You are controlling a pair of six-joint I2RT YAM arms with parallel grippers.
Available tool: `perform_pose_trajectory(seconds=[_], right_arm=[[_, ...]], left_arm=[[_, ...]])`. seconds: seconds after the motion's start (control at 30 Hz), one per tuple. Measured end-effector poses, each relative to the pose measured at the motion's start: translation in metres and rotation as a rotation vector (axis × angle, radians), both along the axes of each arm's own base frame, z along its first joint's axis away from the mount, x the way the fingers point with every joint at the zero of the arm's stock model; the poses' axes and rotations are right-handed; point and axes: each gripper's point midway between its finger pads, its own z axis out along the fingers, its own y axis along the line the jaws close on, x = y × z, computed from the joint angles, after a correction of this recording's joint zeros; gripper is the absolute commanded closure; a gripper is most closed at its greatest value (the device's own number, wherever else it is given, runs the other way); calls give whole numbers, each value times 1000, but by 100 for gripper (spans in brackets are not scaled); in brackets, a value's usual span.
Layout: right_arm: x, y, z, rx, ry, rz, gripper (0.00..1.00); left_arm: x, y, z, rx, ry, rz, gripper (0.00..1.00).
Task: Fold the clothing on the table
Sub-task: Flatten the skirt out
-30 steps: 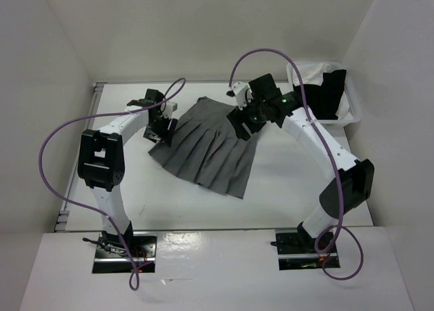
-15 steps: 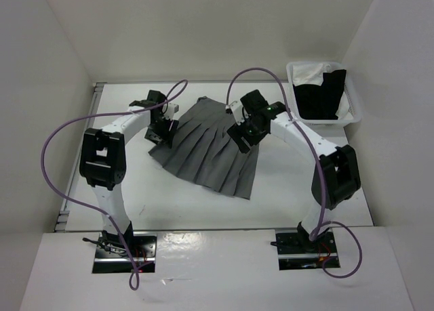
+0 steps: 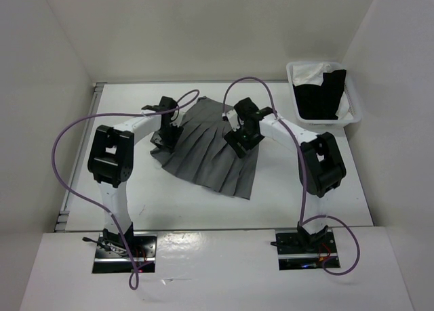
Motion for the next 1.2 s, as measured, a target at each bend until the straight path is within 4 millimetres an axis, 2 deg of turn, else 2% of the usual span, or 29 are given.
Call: perform_pose_trajectory(seconds=[0.23,0.47,0.83,1.0,1.2], right_arm=[[12,-2,-10,-28,-34,-16,15],[19,-13,-46,-77,7,-37,12],[46,-47,-43,-85,-44,-102,9],[54,-67,-40,-125,-78,-122,9],[53,-80,-38,-182,-110,-113,9]], left_arm=[[-2,2,-1,8,-12,0,53],[-15,13,-1,50,-7,-6,58],[-62,19,2,52,127,-53,66],[-72,12,9,31,143,-79,68],[-84,4,20,18,148,-129,68]])
